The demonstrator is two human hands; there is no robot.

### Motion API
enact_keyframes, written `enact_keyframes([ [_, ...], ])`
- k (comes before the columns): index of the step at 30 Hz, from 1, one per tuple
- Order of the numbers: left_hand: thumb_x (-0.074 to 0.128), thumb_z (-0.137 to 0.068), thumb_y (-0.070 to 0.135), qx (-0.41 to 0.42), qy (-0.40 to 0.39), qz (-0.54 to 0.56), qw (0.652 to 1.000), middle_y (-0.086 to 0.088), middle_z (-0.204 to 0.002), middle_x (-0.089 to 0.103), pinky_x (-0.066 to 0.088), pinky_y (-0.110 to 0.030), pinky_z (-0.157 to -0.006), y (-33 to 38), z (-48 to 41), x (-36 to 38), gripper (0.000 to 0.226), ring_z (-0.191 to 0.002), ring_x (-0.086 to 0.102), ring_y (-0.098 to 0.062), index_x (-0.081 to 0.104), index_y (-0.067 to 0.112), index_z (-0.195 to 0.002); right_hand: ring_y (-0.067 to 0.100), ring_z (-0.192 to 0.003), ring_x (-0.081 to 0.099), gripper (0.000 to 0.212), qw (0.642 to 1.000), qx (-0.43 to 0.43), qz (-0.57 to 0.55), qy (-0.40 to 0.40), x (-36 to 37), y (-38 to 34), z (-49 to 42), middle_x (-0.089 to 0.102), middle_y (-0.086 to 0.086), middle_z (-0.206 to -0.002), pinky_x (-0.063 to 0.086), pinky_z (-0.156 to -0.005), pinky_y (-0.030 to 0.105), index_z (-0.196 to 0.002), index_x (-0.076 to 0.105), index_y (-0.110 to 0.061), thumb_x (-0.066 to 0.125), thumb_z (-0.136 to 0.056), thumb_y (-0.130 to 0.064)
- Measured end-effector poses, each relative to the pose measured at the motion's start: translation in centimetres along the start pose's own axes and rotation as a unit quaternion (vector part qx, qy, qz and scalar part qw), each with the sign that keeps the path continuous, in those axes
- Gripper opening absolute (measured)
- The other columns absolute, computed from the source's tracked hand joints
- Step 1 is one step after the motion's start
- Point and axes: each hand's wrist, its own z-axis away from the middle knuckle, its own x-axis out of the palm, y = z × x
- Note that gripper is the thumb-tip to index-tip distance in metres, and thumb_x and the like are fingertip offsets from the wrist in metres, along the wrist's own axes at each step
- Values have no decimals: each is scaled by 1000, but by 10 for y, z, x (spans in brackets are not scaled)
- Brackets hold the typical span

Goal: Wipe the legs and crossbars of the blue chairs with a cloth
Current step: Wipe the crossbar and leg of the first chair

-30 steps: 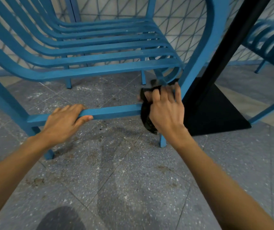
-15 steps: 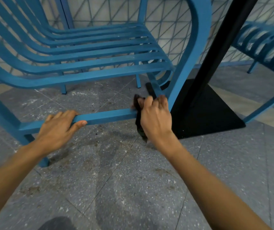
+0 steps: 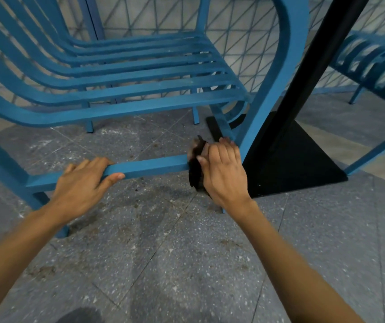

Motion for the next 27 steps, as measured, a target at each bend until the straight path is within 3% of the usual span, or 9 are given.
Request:
enact_keyframes([
  [2,13,-86,69,-2,1,1,1000,8,-82,53,29,-36,-74,1,-2,1,56,-76,46,-14,49,28,-97,37,-96,61,31,999,24,30,-16,-8,-11,-20,66,18,-91,38,-101,46,-93,62,-4,39,-96,-25],
  [6,11,-85,70,0,3,-4,1000,7,-82,53,29,-36,-73,5,-7,3,59,-76,45,-16,49,26,-96,36,-99,57,28,958,137,49,-247,-26,-26,-70,64,15,-107,38,-85,39,-92,59,-11,38,-96,-29],
  [8,12,-85,70,3,4,-1,1000,7,-80,51,29,-36,-72,5,-7,3,59,-75,44,-16,48,26,-95,31,-89,56,28,944,150,66,-285,-25,-26,-80,64,11,-103,37,-78,37,-86,56,-12,41,-94,-34],
  [10,12,-86,70,6,4,1,1000,8,-81,50,30,-36,-72,5,-6,4,58,-75,44,-15,48,26,-96,27,-76,51,32,953,146,91,-249,-20,-31,-73,61,8,-89,39,-73,35,-80,55,-11,39,-94,-35],
  [12,13,-86,69,9,3,3,1000,9,-83,50,29,-35,-73,6,-5,5,57,-75,44,-14,49,27,-97,25,-71,49,37,972,122,109,-170,-5,-46,-57,60,7,-80,39,-80,38,-75,53,-13,34,-96,-37],
  [16,13,-86,69,5,2,3,1000,9,-84,48,27,-34,-74,8,-5,3,57,-76,43,-14,48,26,-96,30,-83,58,30,999,-27,16,-39,27,-84,-20,65,12,-86,36,-99,44,-91,62,-8,45,-91,-32],
  [19,13,-87,69,12,0,10,1000,10,-84,47,26,-34,-73,6,-3,1,57,-77,42,-13,49,26,-98,32,-106,57,40,985,-171,12,-34,36,-56,-7,65,15,-109,25,-113,45,-116,61,-4,46,-94,-34],
  [22,13,-86,69,15,-3,12,1000,11,-84,48,27,-33,-74,7,-3,-1,57,-77,43,-12,49,27,-97,31,-121,51,44,990,-137,27,4,25,8,-1,61,14,-124,21,-115,44,-127,55,-5,44,-97,-36],
  [27,11,-84,70,5,-9,8,1000,11,-85,48,27,-33,-74,8,-3,-3,57,-78,44,-12,48,28,-96,23,-139,34,42,990,-121,0,72,25,48,19,50,12,-142,19,-120,43,-137,49,-5,50,-94,-6],
])
